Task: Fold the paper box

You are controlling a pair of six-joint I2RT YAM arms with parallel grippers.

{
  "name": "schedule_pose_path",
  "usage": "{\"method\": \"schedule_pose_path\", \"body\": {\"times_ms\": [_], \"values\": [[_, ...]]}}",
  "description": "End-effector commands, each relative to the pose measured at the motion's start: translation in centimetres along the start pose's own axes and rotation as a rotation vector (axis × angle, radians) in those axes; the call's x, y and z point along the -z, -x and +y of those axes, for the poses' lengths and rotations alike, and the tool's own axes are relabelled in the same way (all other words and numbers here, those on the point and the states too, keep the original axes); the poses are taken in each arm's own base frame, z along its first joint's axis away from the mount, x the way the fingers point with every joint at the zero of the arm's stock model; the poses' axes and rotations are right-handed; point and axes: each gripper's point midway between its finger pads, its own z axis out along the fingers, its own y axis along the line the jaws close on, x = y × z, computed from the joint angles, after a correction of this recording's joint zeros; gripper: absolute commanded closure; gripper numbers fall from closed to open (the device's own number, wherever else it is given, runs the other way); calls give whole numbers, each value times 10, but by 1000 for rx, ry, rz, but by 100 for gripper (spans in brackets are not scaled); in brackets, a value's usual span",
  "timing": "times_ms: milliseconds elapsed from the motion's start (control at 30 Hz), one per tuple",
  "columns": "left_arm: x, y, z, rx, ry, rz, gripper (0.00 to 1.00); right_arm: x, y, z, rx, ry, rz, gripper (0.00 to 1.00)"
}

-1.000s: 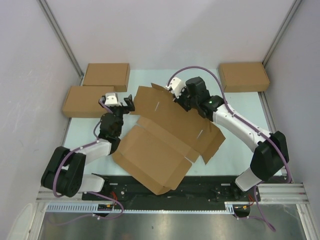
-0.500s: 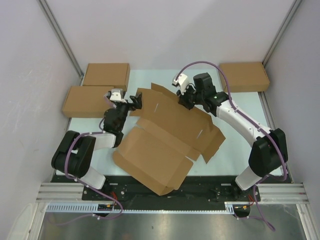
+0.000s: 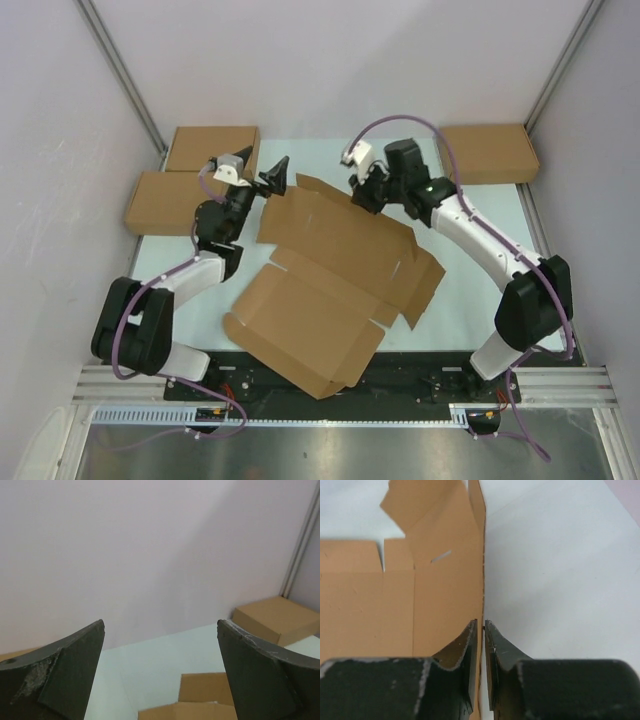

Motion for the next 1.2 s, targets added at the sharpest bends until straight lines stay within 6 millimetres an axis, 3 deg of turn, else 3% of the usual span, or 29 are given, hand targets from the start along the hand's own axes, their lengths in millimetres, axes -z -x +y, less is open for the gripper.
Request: {"method": "schedule_pose_path", "body": {"times_ms": [0, 133, 233, 367, 400, 500, 667, 700, 767, 900, 1167], "values": [[7, 3, -15, -44, -100, 25, 0, 19, 38, -11, -166, 150, -160, 84], [14, 1, -14, -59, -95, 31, 0, 20, 40, -8, -173, 171, -167, 89], [15, -4, -15, -61, -103, 51, 0, 16, 35, -10, -152, 134, -144, 85], [25, -17, -13, 7, -71, 102, 0, 6, 18, -32, -151, -1, -94, 64], [28, -18, -16, 30, -80, 108, 0, 2, 15, -40, -154, -35, -91, 51], [37, -39, -28, 80, -72, 187, 0, -15, -5, -71, -217, -161, -55, 45], [60, -77, -49, 112, -43, 304, 1, -47, -33, -96, -296, -213, -27, 44], [63, -87, -50, 127, -20, 335, 2, -57, -52, -102, -327, -208, 13, 43], [72, -108, -62, 126, -44, 425, 4, -64, -58, -107, -378, -182, 9, 43], [91, -147, -57, 120, 36, 551, 8, -74, -91, -126, -453, -186, 34, 44], [122, -202, -53, 187, 136, 750, 28, -88, -115, -145, -533, -154, 41, 43]]}}
